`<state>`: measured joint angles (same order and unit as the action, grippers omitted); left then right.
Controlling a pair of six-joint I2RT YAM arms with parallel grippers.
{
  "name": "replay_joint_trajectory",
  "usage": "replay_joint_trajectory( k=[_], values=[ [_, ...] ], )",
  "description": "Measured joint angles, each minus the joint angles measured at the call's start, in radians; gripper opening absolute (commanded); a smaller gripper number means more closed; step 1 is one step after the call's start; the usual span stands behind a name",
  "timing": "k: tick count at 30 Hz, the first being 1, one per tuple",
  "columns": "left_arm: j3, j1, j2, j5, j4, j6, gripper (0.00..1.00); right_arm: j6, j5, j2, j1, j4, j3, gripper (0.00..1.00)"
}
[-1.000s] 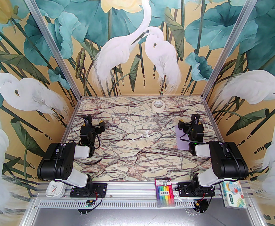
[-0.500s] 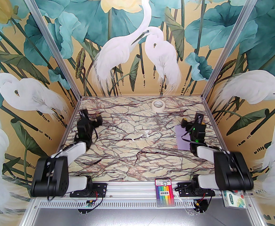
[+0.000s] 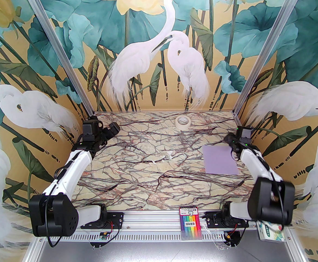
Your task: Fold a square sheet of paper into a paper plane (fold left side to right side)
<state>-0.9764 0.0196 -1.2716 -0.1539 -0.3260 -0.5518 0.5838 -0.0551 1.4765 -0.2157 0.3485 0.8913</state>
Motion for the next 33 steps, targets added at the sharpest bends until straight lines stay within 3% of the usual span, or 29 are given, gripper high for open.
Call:
replay_joint_trajectory(
  k=[1, 3, 9, 18, 24, 33],
  values=[
    [0.006, -0.001, 0.000, -0.023, -0.001, -0.011, 0.99, -0.001, 0.016, 0.032, 0.001, 0.029, 0.006, 0.07],
    [0.010, -0.006, 0.001, -0.048, -0.004, -0.026, 0.99, 0.011, 0.036, 0.076, 0.003, 0.069, 0.017, 0.00],
    [0.026, -0.020, 0.019, -0.087, -0.007, -0.046, 0.99, 0.036, 0.091, 0.226, 0.020, 0.151, 0.097, 0.00],
    [0.034, -0.027, 0.029, -0.101, -0.009, -0.058, 0.99, 0.087, 0.090, 0.332, 0.139, 0.251, 0.192, 0.00],
    [0.034, -0.027, 0.043, -0.101, -0.033, -0.057, 0.99, 0.166, 0.118, 0.326, 0.267, 0.253, 0.180, 0.00],
    [0.079, -0.027, 0.087, -0.131, -0.028, -0.058, 0.99, 0.356, 0.232, 0.349, 0.545, 0.201, 0.189, 0.00]
  ],
)
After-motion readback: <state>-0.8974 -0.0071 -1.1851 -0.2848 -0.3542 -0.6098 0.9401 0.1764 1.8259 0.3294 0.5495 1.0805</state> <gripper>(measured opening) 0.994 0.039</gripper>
